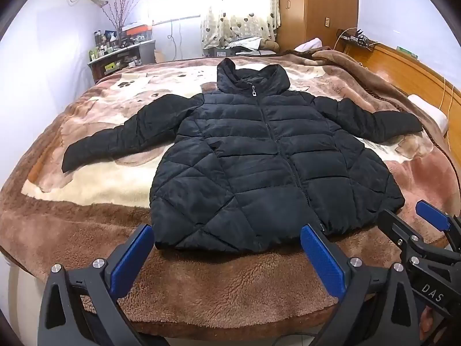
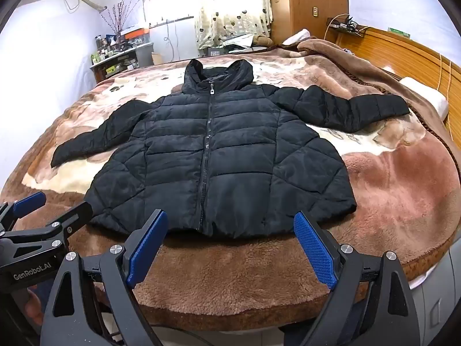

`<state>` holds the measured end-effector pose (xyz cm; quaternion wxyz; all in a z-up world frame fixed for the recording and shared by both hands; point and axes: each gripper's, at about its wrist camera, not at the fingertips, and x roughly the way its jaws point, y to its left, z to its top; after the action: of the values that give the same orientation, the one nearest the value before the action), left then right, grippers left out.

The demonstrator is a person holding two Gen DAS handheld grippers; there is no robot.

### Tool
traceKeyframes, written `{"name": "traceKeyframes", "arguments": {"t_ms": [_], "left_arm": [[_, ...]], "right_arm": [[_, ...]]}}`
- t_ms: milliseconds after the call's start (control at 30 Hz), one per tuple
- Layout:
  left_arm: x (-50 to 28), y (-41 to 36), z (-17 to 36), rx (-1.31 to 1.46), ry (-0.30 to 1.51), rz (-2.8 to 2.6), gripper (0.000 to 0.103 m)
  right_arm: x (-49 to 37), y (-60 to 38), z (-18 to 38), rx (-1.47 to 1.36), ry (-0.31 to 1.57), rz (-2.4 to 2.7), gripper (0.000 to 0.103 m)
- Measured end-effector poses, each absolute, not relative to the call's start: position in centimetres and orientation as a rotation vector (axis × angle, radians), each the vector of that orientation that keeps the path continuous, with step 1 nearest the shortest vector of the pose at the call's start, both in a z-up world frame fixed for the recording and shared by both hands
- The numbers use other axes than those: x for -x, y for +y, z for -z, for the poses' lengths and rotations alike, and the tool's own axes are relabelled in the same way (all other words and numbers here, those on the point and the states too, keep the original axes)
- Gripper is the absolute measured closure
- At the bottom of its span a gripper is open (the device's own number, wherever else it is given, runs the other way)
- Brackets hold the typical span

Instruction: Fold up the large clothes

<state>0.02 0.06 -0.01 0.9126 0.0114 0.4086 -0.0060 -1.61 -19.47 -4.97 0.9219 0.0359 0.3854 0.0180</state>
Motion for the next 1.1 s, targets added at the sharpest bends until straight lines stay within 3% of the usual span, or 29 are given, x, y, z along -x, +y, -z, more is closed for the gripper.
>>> {"name": "traceKeyframes", "arguments": {"t_ms": [567,1100], "left_arm": [[0.4,-1.3,-1.5,-0.098,0.759,0.002,0.000],[0.0,-0.6,-1.1,-0.017,0.798,0.020,0.000]], "right_arm": [[1.8,-19.9,3.8,-0.063,0.743,0.015,0.013],[1.9,-20.4,3.5,-0.077,0.731,0.040,0.013]]}}
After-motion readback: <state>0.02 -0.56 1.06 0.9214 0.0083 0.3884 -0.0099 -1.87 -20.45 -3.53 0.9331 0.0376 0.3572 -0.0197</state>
